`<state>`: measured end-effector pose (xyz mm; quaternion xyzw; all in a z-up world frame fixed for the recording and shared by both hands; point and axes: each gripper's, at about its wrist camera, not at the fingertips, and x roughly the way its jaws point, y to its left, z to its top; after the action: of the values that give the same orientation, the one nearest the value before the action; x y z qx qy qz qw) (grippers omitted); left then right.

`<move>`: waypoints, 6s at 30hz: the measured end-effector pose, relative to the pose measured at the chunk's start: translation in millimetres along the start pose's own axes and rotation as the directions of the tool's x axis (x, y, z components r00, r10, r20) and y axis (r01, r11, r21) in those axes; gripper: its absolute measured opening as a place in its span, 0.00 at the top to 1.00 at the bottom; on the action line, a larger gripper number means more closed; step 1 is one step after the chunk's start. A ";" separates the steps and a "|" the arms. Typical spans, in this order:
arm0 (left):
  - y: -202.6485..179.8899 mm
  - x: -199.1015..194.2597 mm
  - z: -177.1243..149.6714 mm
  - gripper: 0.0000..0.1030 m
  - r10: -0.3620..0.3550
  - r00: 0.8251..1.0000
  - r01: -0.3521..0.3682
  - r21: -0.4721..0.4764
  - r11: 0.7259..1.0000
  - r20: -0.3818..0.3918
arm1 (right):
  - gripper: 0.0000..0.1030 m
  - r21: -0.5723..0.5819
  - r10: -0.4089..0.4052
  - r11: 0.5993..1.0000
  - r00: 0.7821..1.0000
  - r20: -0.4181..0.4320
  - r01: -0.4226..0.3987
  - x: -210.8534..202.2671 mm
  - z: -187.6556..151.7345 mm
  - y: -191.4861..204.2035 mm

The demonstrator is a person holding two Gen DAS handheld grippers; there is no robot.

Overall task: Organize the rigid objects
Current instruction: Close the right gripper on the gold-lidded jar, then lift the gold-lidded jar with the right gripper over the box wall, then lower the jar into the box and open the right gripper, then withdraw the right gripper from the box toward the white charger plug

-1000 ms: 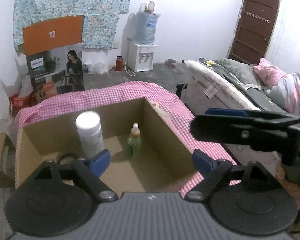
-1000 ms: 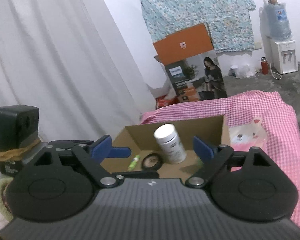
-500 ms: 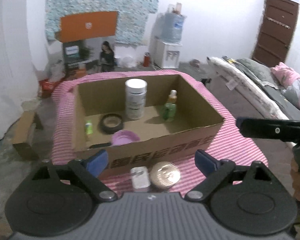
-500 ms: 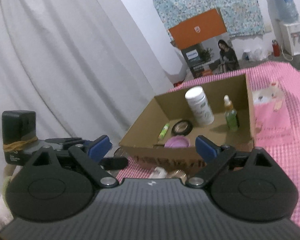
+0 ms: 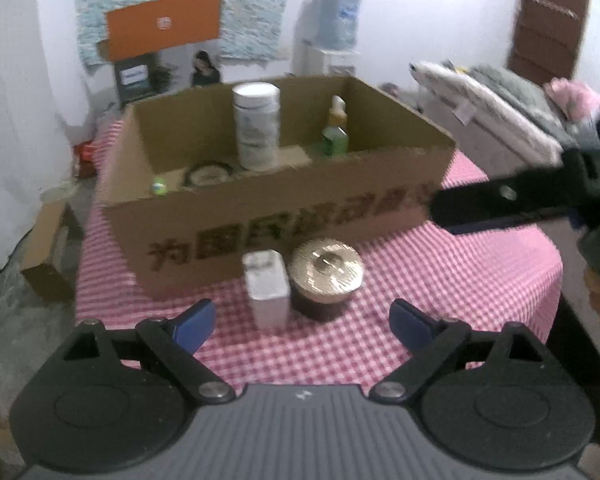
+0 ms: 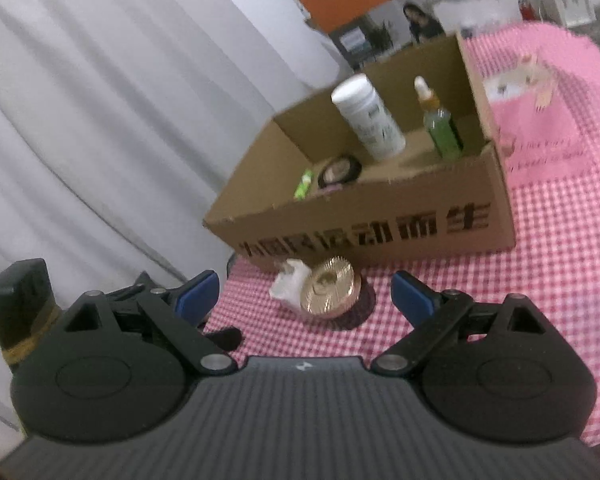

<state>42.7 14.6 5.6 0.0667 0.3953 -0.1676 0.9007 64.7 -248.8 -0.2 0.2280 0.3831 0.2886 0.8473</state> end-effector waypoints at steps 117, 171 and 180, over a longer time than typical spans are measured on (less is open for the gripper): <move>-39.7 1.6 73.6 0.45 -0.086 0.982 0.070 0.098 0.993 0.169 | 0.42 -0.118 -0.055 0.992 0.998 -0.042 0.050 1.3 55.8 44.2; 29.1 81.5 146.6 0.12 -0.155 0.988 0.154 -0.072 0.985 -0.003 | 0.21 -0.097 -0.063 0.993 0.997 0.049 0.067 53.3 157.4 13.2; 16.8 14.3 95.6 0.05 -0.129 0.986 0.136 -0.066 0.989 0.103 | 0.01 -0.131 -0.042 0.989 0.983 0.176 0.066 -13.6 92.6 35.6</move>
<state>123.6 2.6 59.8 -0.0008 0.3597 -0.2157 0.9078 118.5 -247.1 84.2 0.1833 0.2935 0.2700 0.8985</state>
